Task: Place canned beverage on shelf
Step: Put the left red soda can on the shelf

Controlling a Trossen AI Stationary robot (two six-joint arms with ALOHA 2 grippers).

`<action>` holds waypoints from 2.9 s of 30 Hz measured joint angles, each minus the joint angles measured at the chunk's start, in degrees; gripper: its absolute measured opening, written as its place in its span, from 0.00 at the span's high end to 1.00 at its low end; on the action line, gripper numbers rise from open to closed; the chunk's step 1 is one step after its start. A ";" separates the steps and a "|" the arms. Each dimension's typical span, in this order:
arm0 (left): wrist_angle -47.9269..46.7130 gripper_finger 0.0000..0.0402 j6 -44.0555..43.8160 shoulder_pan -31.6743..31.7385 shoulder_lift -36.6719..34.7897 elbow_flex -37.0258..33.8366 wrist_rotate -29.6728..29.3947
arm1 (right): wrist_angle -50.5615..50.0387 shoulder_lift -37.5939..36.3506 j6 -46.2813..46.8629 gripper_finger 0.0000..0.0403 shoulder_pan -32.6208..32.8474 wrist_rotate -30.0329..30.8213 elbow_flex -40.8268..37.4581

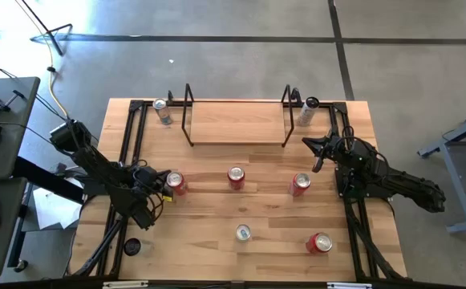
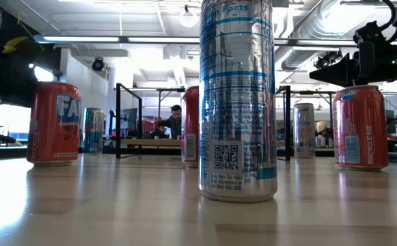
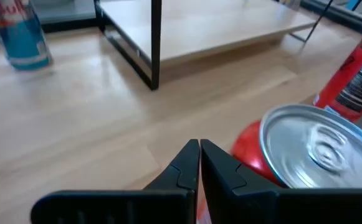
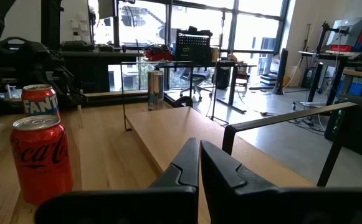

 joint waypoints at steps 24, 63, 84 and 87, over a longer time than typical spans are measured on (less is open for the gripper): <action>17.96 1.00 27.47 5.81 0.00 -1.51 -7.41 | 0.01 0.00 0.00 1.00 -0.01 0.00 0.01; 54.56 1.00 53.91 1.41 14.86 5.87 5.18 | 0.02 0.00 0.00 1.00 -0.01 -0.01 0.00; -4.12 1.00 -8.03 -2.85 15.75 5.83 1.97 | 0.00 0.00 0.00 1.00 0.00 -0.01 0.02; -4.25 1.00 -6.33 -4.16 15.12 6.63 1.92 | 0.01 0.00 0.00 1.00 -0.01 -0.01 0.01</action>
